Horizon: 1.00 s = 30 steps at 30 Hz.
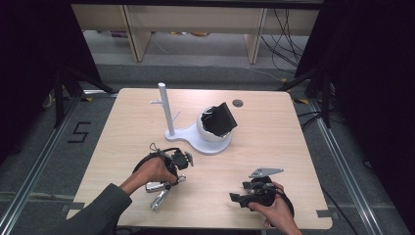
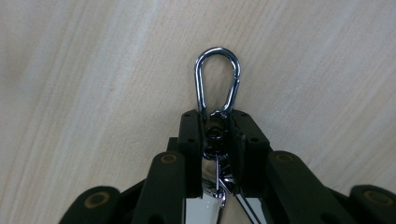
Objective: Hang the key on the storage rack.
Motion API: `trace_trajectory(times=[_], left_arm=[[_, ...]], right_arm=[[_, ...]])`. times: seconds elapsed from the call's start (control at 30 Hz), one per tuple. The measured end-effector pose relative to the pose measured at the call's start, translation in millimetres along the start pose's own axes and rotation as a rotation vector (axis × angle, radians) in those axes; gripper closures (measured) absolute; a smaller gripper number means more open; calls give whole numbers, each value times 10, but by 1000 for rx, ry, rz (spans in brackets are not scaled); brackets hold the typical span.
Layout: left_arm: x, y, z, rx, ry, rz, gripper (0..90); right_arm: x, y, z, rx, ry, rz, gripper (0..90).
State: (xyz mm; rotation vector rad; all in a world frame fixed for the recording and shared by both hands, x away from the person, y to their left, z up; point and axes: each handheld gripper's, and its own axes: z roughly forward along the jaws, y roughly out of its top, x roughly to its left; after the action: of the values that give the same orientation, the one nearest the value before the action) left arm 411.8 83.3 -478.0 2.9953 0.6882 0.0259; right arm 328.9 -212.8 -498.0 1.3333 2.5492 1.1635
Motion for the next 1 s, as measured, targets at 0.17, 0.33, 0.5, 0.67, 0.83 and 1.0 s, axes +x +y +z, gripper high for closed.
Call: trace_trajectory(times=[0.17,0.33,0.5,0.67,0.83,1.0], left_arm=[[10,-45,-2,-23,-7,4,755],[38,-92,-61,-50,-16,-7,756],[94,-168,-173,-82,-24,-36,756],[169,-272,-313,-111,-13,-57,756],[267,-401,-534,-154,12,-89,755],[386,-541,-784,-172,41,-109,755]], right_arm=[[-6,-1,7,-2,3,0,276],[2,-3,3,6,4,20,276],[-14,-2,5,-2,-1,11,276],[-15,-3,10,-2,2,11,276],[-27,-6,15,-4,0,10,276],[-29,-6,15,-2,3,14,276]])
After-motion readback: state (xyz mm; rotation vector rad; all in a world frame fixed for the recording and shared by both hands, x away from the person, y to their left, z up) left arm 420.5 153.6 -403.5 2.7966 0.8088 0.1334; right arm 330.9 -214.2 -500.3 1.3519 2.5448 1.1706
